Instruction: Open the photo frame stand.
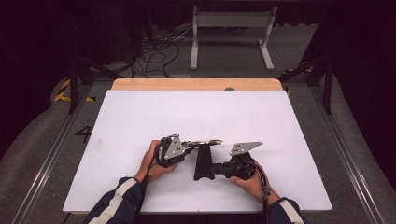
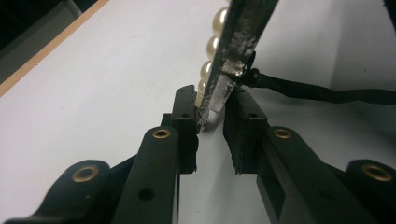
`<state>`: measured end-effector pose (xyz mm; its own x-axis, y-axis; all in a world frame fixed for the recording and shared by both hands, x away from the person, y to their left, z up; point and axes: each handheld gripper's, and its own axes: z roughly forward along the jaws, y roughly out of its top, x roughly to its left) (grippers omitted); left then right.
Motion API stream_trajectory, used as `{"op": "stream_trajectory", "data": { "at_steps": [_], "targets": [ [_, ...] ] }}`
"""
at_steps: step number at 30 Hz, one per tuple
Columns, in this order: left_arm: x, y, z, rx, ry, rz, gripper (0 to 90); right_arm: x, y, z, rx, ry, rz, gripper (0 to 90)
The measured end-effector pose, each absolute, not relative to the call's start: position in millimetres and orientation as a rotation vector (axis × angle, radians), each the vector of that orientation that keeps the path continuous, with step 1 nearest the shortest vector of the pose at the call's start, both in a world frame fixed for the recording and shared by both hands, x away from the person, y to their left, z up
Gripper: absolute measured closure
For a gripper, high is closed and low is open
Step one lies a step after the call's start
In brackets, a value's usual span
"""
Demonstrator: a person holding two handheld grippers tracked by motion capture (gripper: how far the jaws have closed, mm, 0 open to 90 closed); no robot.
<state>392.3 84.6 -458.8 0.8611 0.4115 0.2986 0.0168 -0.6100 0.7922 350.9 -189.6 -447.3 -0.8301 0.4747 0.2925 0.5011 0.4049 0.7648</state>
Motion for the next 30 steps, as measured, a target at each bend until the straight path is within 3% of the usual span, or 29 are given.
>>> {"op": "stream_trajectory", "data": {
  "at_steps": [12, 24, 30],
  "targets": [
    [394, 88, -458, 2.154, 0.308, 0.545, 75.0, 350, -189, -447, -0.910, -2.621, -1.440, 82.3],
    [392, 105, -449, 2.165, 0.302, 0.530, 57.8, 347, -193, -439, -0.959, -2.656, -1.468, 75.0],
    [393, 117, -445, 2.147, 0.336, 0.551, 53.8, 340, -196, -428, -1.008, -2.690, -1.507, 72.3]
  ]
}}
